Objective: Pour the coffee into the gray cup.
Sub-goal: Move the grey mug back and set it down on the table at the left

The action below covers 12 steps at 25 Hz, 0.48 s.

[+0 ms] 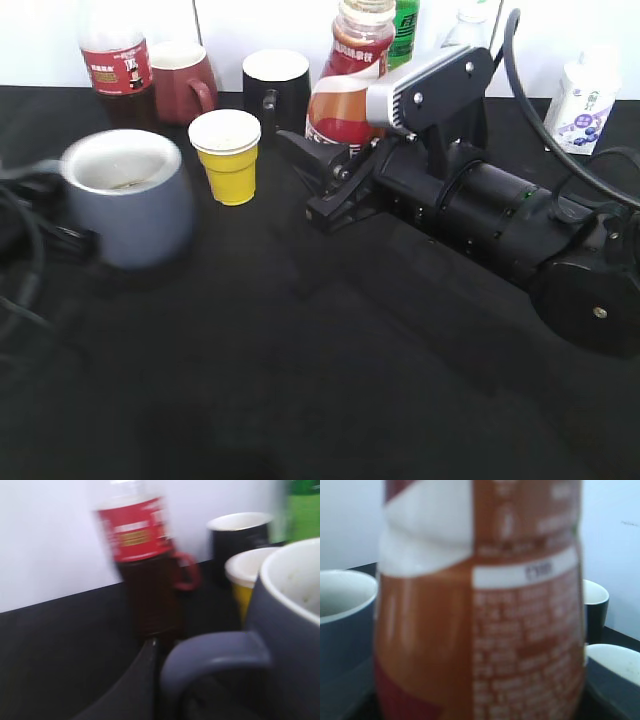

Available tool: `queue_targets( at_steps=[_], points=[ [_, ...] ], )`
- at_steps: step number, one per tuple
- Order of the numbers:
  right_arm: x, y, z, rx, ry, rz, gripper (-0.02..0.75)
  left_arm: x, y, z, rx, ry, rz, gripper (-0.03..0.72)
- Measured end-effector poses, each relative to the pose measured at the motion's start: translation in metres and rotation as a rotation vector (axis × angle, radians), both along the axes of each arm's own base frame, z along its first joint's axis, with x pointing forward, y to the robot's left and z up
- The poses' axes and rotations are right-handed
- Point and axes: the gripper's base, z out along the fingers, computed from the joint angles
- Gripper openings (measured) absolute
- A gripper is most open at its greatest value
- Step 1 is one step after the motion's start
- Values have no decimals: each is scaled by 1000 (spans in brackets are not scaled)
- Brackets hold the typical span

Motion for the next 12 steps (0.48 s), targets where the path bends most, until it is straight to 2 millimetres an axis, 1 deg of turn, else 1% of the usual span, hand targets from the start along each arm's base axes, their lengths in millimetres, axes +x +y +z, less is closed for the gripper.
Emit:
queue_targets(
  at_steps=[3,6,9,10,12],
  points=[
    [0,0,1,7,-7,1,529,8,35,1,1,-8,153,48],
    [0,0,2,16,-16,1,529,10,65,-1,2,-3,280,48],
    [0,0,2,17,-16,1,529,15,86,-10,8,28,366,48],
    [0,0,2,17,-16,1,529,21,91,-11,9,29,386,48],
    [0,0,2,17,-16,1,529,42,95,-14,7,14,395,48]
  ],
)
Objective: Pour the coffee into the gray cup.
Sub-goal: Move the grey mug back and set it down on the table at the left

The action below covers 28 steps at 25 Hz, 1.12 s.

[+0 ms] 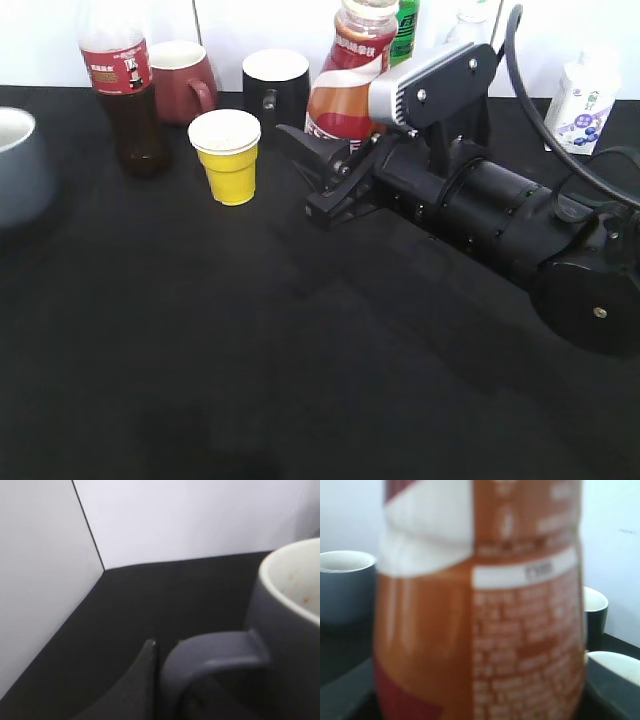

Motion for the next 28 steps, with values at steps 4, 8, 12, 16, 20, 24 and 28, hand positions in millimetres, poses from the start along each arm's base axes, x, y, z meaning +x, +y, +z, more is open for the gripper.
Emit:
queue_targets(
  at_steps=[4,8,12,16,20,24,28],
  points=[
    [0,0,0,-2,2,0,529,55,3,-11,6,-42,-8,48],
    [0,0,-2,-17,15,-1,529,103,5,-26,11,-59,-28,48],
    [0,0,-2,-17,17,-5,529,143,5,-36,16,-55,-58,48],
    [0,0,-2,-17,18,-5,529,169,5,-37,-7,-61,-73,48],
    [0,0,-2,-22,12,-7,529,170,5,-40,-49,-37,-70,47],
    [1,-1,-2,-24,10,-9,529,170,5,-42,-77,-15,-69,47],
    [1,-1,-2,-24,11,-10,529,171,1,-41,-87,1,-69,46]
  ],
)
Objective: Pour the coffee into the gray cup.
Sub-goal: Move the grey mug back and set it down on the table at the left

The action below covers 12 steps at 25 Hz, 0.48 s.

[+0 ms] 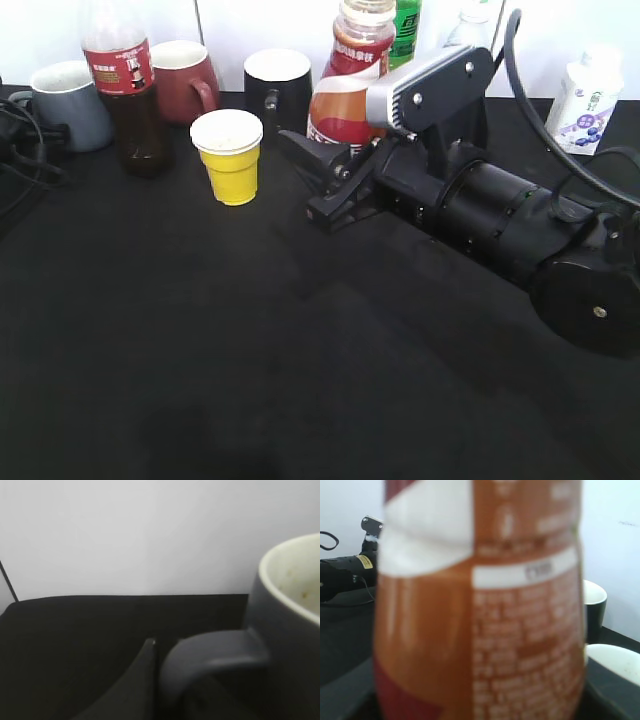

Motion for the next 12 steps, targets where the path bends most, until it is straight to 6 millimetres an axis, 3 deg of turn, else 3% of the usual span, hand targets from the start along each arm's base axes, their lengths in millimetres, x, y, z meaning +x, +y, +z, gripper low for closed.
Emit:
queue_targets(
  at_steps=[2,6,12],
  points=[
    [0,0,0,2,1,-5,529,0,0,1,-13,8,14,67],
    [1,-1,0,6,5,-16,529,0,-3,1,-15,28,6,226],
    [1,-1,0,8,6,-20,529,-22,-5,-5,-5,-12,8,252]
  ],
)
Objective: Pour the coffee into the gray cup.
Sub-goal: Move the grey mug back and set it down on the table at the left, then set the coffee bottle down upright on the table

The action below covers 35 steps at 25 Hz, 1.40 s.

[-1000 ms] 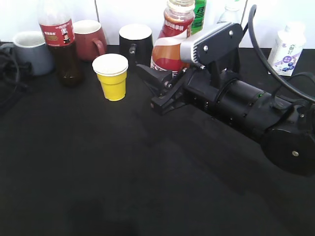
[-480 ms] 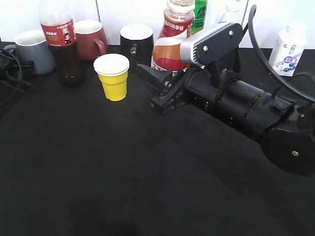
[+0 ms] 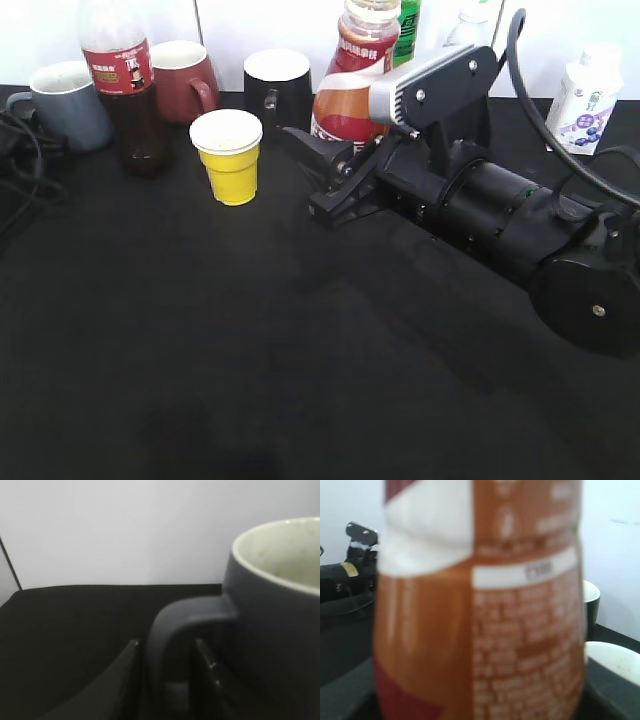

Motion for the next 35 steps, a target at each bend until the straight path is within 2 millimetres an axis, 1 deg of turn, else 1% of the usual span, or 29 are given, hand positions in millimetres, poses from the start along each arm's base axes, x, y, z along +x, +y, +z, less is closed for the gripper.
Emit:
queue_targets(
  at_steps=[3,5,7,8,11,13,15,16,17,19,21,23,24,26,27,30,32,35],
  points=[
    [0,0,0,0,0,-1,529,-15,-1,1,0,20,1,252],
    [0,0,0,0,1,-1,529,-31,-2,4,0,32,1,252],
    [0,0,0,1,2,-6,529,-56,-3,13,0,51,1,252],
    [1,-1,0,5,5,-13,529,-71,-5,23,-1,57,-5,252],
    [1,-1,0,9,8,-21,529,-119,-27,59,-2,37,-70,244],
    [3,-3,0,17,16,-39,529,-149,-48,73,-2,35,-152,240],
    [7,-12,8,34,-1,-75,529,-176,-68,77,0,46,-246,238],
    [13,-22,13,41,-11,-111,529,-187,-76,77,2,51,-290,239],
    [22,-38,19,46,-20,-165,528,-195,-83,77,3,55,-326,239],
    [43,-81,26,35,-37,-302,528,-202,-97,77,5,66,-391,239],
    [56,-120,29,17,-39,-418,528,-205,-105,76,8,70,-432,239],
    [64,-150,26,-1,-20,-513,528,-207,-108,76,9,70,-448,239],
    [66,-158,25,-6,-11,-539,528,-207,-108,76,9,70,-448,239],
    [68,-165,22,-5,2,-567,528,-207,-108,76,10,70,-449,239],
    [70,-165,16,-12,19,-570,528,-207,-109,76,11,70,-451,239],
    [86,-162,-25,-42,89,-568,528,-208,-111,76,28,67,-481,239],
    [100,-160,-47,-64,107,-566,528,-208,-111,76,31,67,-485,239],
    [120,-158,-72,-90,117,-567,528,-208,-111,76,31,66,-486,239]
  ],
)
